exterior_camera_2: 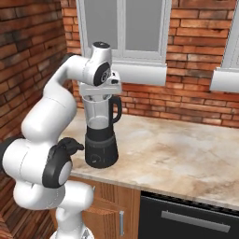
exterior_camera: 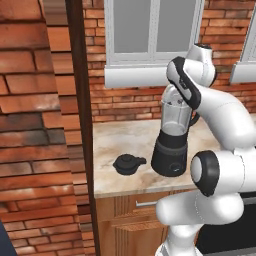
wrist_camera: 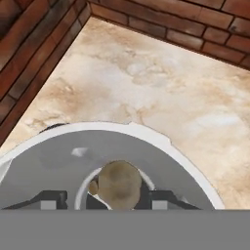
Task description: Grab the garlic and lemon from the fridge, place them in the blender, close the lid, and turn on the blender to create a marinade.
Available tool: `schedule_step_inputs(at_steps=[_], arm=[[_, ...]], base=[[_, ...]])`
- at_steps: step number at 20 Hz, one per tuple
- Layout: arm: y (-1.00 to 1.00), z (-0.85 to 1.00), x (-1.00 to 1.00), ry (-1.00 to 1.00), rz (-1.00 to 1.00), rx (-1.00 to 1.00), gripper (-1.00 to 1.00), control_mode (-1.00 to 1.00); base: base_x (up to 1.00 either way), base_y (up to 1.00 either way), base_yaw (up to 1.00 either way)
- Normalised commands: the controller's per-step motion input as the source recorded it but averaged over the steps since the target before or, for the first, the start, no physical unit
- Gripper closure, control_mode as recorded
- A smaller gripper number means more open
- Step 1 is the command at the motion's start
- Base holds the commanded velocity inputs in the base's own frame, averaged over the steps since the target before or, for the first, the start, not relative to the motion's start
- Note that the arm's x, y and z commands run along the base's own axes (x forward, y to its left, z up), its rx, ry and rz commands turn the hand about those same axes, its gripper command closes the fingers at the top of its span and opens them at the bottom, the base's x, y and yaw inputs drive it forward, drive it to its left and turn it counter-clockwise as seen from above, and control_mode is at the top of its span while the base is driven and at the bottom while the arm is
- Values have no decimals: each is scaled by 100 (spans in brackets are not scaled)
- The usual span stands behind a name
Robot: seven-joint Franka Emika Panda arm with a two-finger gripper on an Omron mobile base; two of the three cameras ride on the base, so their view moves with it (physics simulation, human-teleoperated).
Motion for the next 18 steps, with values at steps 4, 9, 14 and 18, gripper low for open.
schedule_step_inputs(at_steps=[4,9,14,18], arm=[[0,-14,0,0,0,0,-100,-100],[0,2,-2,-3,0,0,-100,-100],[0,84,-25,-28,0,-3,-100,-100],[0,88,-46,-34,0,-2,-100,-100]], base=[[0,0,0],[0,0,0],[0,0,0],[0,0,0]])
